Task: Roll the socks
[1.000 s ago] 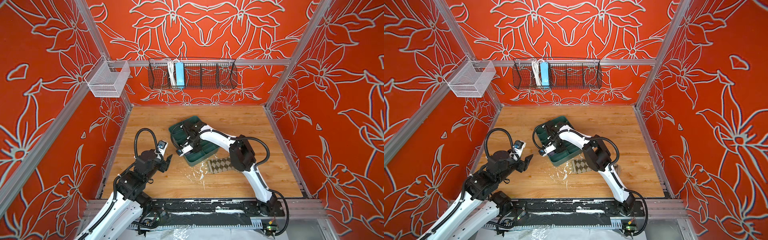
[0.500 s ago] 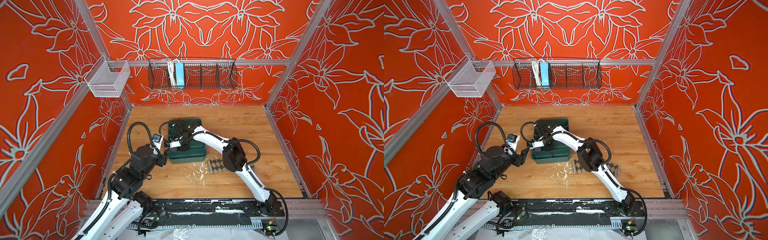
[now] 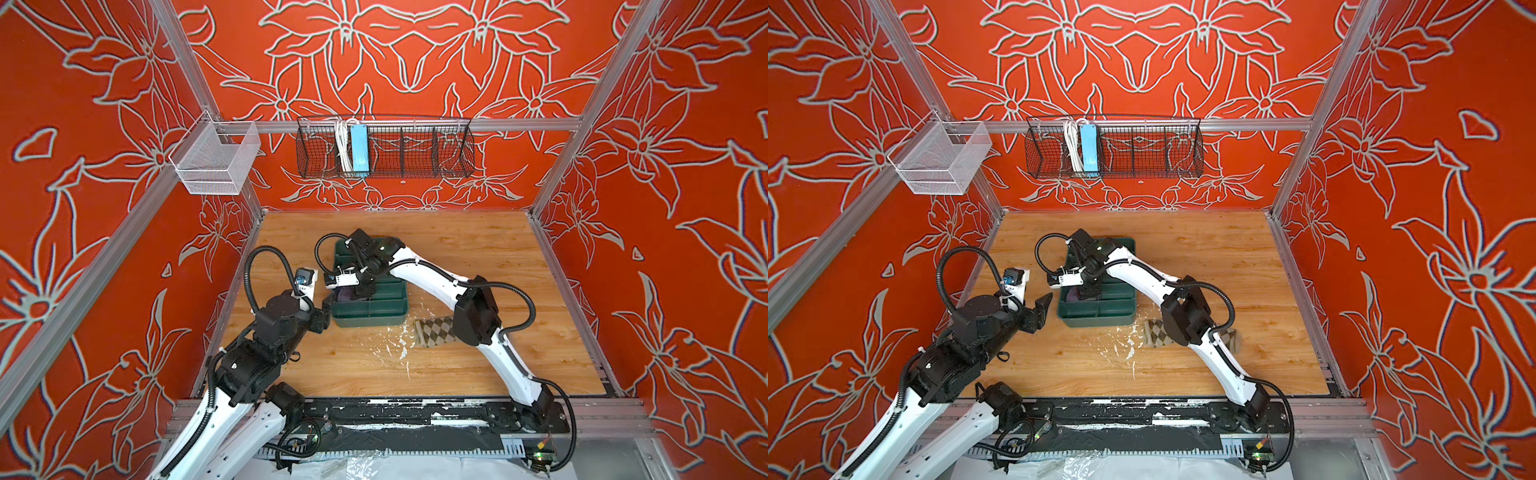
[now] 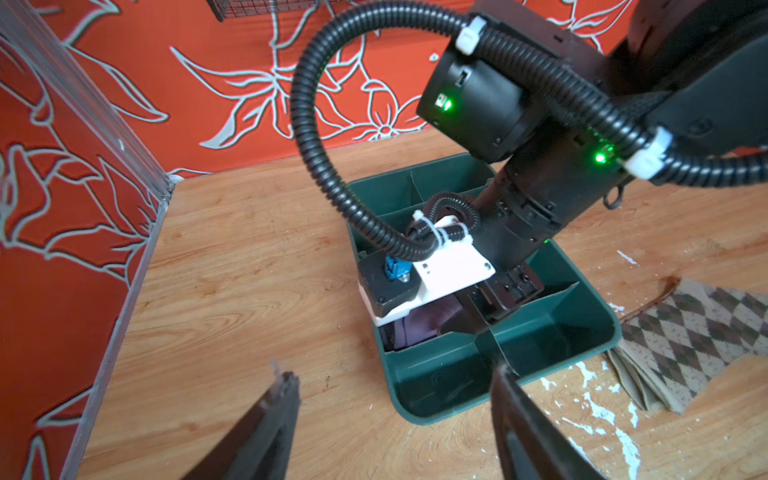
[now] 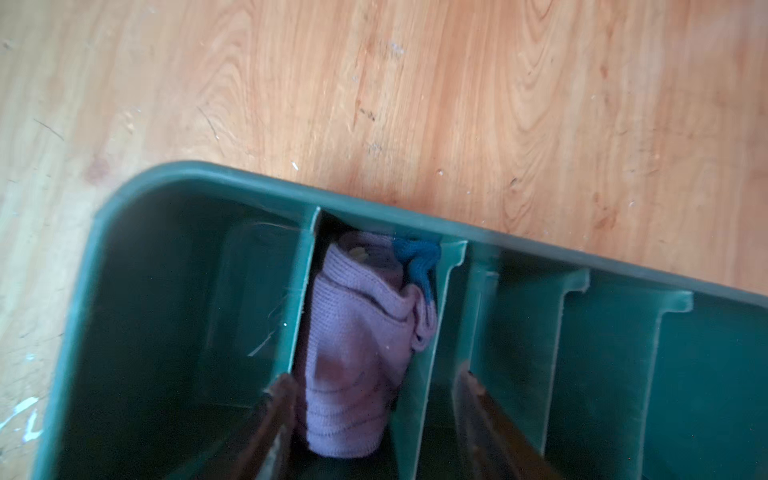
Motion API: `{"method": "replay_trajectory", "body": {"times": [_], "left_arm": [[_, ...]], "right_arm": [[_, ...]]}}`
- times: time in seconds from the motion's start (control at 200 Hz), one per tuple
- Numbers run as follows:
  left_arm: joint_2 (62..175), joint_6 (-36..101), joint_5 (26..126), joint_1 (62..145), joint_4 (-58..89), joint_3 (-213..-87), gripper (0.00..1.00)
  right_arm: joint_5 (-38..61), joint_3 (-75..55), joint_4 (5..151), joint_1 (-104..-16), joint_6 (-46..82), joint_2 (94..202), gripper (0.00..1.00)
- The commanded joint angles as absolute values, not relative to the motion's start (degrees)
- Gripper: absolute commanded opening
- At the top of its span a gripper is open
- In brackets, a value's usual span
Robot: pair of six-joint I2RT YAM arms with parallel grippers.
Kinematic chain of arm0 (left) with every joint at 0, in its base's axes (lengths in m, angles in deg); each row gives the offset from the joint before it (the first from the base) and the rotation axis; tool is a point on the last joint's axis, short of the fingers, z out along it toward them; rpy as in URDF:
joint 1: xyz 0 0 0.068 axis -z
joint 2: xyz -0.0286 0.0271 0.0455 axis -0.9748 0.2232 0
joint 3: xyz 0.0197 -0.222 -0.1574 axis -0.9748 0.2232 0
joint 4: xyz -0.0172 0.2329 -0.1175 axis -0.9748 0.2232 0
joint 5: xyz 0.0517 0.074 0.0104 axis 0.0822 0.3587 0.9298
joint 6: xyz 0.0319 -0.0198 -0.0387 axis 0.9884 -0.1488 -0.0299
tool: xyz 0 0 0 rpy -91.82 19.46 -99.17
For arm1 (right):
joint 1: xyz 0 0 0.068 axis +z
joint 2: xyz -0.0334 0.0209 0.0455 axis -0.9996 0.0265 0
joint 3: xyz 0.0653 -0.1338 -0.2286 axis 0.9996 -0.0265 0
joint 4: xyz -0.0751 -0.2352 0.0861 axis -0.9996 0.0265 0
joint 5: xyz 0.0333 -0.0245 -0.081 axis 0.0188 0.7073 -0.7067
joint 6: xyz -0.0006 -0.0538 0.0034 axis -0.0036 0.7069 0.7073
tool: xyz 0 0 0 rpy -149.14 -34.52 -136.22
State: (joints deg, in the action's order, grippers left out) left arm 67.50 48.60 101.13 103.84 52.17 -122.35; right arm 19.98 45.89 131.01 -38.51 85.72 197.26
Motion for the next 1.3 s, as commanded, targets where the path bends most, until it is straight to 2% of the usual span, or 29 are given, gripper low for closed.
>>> {"method": "replay_trajectory", "body": {"times": [0.0, 0.065, 0.185, 0.275, 0.365, 0.43, 0.49, 0.515, 0.535, 0.55, 0.656, 0.731, 0.786, 0.836, 1.021, 1.166, 1.296], "left_arm": [[66.48, 48.65, 103.17, 103.91, 53.59, -124.07, 0.72], [66.20, 49.48, 103.74, 103.91, 53.74, -124.79, 0.73], [65.85, 48.44, 104.76, 103.91, 53.43, -126.87, 0.88], [65.54, 45.84, 105.18, 103.93, 54.33, -129.97, 0.97], [65.94, 43.35, 104.08, 103.91, 56.04, -133.80, 0.97], [66.50, 41.78, 101.06, 103.91, 56.41, -136.14, 0.98], [66.79, 39.00, 97.89, 103.91, 55.67, -137.21, 0.98], [66.86, 38.12, 96.05, 103.91, 55.27, -137.47, 0.98], [66.84, 37.52, 94.79, 103.91, 54.84, -137.60, 0.99], [66.84, 36.87, 94.25, 103.91, 54.38, -137.50, 0.99], [67.13, 28.58, 92.48, 103.93, 50.16, -135.49, 0.95], [70.89, 20.82, 94.07, 103.97, 53.07, -137.09, 0.92], [75.18, 17.37, 92.37, 103.91, 55.40, -138.94, 0.91], [79.54, 15.13, 90.55, 103.96, 57.38, -140.74, 0.91], [95.84, 6.35, 88.01, 104.15, 60.78, -145.03, 0.87], [107.47, 1.78, 91.54, 108.24, 60.55, -148.68, 0.84], [120.95, 1.01, 94.62, 114.23, 63.42, -157.73, 0.84]], "right_arm": [[22.42, 43.85, 130.08, -38.26, 84.40, 192.26, 0.66], [22.01, 41.24, 127.73, -38.22, 83.61, 188.94, 0.66], [19.71, 32.08, 116.93, -38.62, 77.66, 178.89, 0.65], [12.14, 22.65, 105.13, -38.63, 68.39, 169.60, 0.65], [1.94, 13.79, 97.31, -38.60, 57.71, 160.68, 0.69], [-6.25, 8.50, 95.55, -38.65, 47.32, 154.50, 0.78], [-10.85, 4.11, 95.86, -38.65, 39.80, 148.56, 0.79], [-12.17, 1.64, 96.17, -38.64, 36.64, 145.93, 0.86], [-13.74, -0.48, 96.13, -38.68, 33.83, 143.63, 0.95], [-14.53, -2.25, 96.20, -38.66, 31.72, 141.89, 0.97], [-16.19, -19.60, 86.25, -39.46, 20.80, 128.40, 0.98], [-20.72, -32.47, 79.29, -39.79, 13.20, 119.18, 0.98], [-22.87, -38.64, 79.37, -40.58, 7.82, 113.39, 0.98], [-20.66, -40.93, 82.28, -42.15, 7.07, 109.80, 0.98], [-17.87, -41.12, 96.01, -46.17, 5.44, 107.59, 0.98], [-10.79, -35.09, 110.60, -52.38, 0.97, 116.27, 0.98], [-7.48, -28.14, 121.74, -54.93, -0.96, 123.95, 0.98]]}}
